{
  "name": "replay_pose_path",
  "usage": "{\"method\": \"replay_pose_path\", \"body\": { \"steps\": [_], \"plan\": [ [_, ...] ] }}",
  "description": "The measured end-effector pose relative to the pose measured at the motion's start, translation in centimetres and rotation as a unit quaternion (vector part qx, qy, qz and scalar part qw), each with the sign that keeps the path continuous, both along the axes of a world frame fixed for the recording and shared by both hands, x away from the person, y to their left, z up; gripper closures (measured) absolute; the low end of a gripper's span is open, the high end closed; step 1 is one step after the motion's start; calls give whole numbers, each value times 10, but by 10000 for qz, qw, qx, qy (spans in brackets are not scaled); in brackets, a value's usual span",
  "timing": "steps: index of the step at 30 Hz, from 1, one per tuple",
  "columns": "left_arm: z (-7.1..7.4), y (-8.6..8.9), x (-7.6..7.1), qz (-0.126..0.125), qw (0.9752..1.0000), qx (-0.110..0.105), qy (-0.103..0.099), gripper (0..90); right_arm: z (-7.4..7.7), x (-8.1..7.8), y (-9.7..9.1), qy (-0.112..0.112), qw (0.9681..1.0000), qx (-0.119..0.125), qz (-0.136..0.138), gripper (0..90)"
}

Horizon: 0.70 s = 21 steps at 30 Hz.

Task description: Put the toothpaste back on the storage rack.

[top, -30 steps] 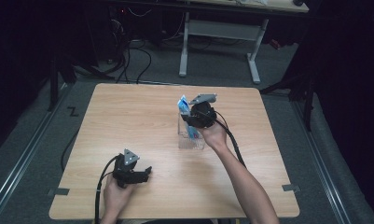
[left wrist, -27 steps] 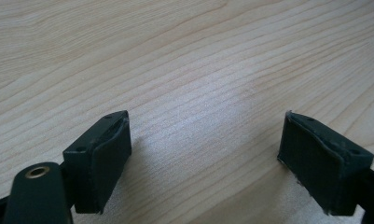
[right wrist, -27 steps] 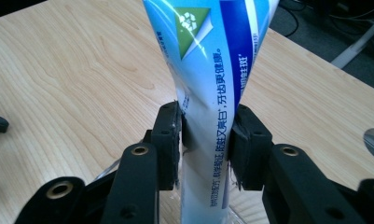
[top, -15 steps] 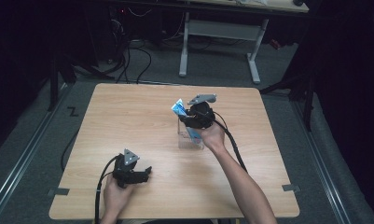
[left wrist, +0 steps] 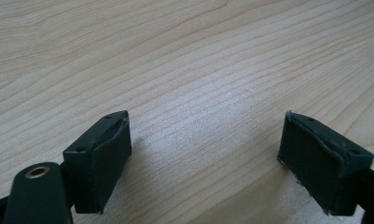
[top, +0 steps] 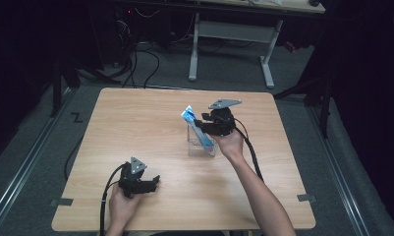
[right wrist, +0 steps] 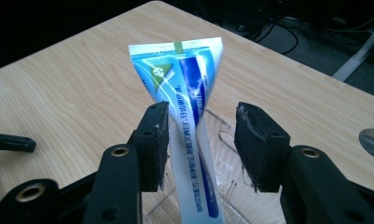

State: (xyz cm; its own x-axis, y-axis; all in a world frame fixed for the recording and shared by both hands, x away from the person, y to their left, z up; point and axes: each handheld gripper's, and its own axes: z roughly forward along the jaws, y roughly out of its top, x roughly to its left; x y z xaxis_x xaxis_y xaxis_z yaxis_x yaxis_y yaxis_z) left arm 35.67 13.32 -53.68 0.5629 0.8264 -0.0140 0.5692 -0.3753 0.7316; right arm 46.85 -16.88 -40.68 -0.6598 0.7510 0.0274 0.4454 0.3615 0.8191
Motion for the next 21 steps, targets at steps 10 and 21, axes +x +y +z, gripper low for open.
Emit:
{"method": "replay_pose_path", "body": {
  "steps": [10, 21],
  "plan": [
    [0, 0, 0, 0, 10000, 3, 1, 171, 9, -5, -16, -36, 9998, 158, -120, 533],
    [0, 0, 0, 8, 10000, -7, -2, 171, 15, -9, -33, -77, 9992, 270, -282, 528]
  ]
}}
